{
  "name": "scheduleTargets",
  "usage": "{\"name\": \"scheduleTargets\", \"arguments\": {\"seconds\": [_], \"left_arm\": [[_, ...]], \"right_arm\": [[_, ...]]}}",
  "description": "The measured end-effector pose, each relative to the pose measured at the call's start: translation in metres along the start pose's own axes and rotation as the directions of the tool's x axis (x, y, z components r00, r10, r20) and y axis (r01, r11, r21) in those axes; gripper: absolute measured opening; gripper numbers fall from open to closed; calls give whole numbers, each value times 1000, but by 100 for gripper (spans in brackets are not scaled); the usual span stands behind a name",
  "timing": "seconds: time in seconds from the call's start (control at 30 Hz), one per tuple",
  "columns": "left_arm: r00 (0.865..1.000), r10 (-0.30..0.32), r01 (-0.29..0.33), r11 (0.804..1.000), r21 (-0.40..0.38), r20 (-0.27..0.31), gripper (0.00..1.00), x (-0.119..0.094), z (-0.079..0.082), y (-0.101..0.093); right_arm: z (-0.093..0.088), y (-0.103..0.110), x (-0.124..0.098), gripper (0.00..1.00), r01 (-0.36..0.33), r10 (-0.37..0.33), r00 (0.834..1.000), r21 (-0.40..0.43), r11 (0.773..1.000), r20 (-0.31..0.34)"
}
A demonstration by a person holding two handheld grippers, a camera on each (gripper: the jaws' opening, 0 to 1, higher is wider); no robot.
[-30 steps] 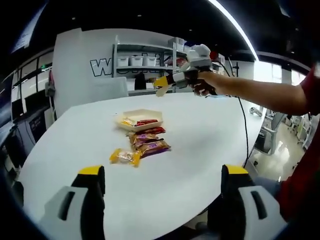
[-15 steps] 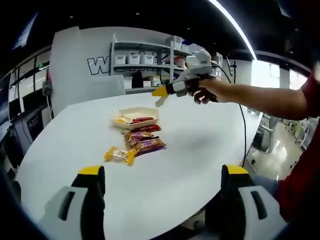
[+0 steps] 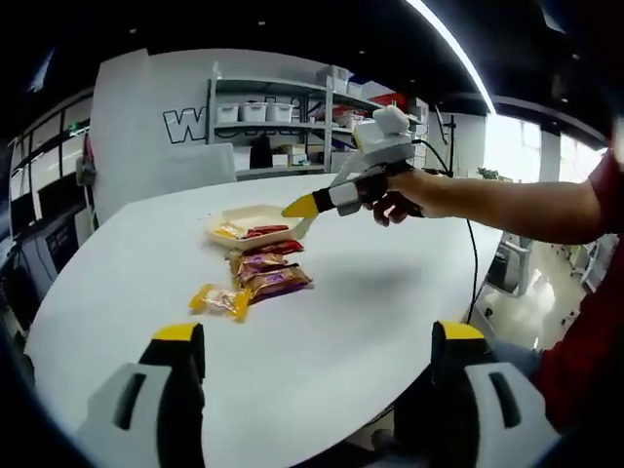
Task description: Place the target food into the container with the food tongs after gripping and lifting it, then release it inside without dropping or visibly crushing the food.
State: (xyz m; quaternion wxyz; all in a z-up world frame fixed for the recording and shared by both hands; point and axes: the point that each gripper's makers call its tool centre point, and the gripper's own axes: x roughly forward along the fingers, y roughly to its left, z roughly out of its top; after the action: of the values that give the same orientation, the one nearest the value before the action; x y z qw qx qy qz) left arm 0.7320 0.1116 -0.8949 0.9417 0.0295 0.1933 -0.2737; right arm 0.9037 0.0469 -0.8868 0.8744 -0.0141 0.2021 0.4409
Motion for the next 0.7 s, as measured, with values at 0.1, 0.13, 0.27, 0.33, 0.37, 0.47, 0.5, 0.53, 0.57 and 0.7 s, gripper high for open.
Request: {"name": "scheduleTargets", "arguments": {"seconds": [0.1,0.13,0.27,0.33,0.37,0.47,0.5,0.53,0.57,0.7], "left_arm": [[1000,0,0,1000,8,-6,94,2,-1,-2],[1000,-1,1,1000,8,-8,94,2,-1,-2],[1000,-8,8,1000,9,-11,94,3,-3,-5],[1000,-8,8,1000,13,-17,94,3,-4,-6],[1000,-8,8,1000,14,-18,94,3,-4,-6],[1000,-8,8,1000,16,-19,94,3,-4,-5],[1000,-5,5,1000,19,-18,94,2,-3,-4],[1000,-4,4,1000,19,-18,94,1,-2,-3],[1000,-3,3,1000,20,-18,94,1,-2,-2],[1000,1,-1,1000,24,-21,94,0,-2,0]], "right_arm": [[-7,5,3,24,-7,7,1000,-3,1000,-9],[-8,7,4,24,-10,10,1000,-5,1000,-10],[-12,18,9,24,-38,38,999,-9,999,-13],[-14,23,13,24,-42,41,999,-14,999,-18],[-16,25,14,25,-47,46,999,-17,999,-20],[-19,30,19,25,-58,58,998,-17,998,-30],[-22,31,21,25,-59,58,998,-27,998,-37],[-23,32,23,25,-58,57,998,-34,998,-41],[-25,32,24,25,-58,56,997,-46,997,-47],[-29,33,27,25,-65,62,996,-52,997,-63]]}}
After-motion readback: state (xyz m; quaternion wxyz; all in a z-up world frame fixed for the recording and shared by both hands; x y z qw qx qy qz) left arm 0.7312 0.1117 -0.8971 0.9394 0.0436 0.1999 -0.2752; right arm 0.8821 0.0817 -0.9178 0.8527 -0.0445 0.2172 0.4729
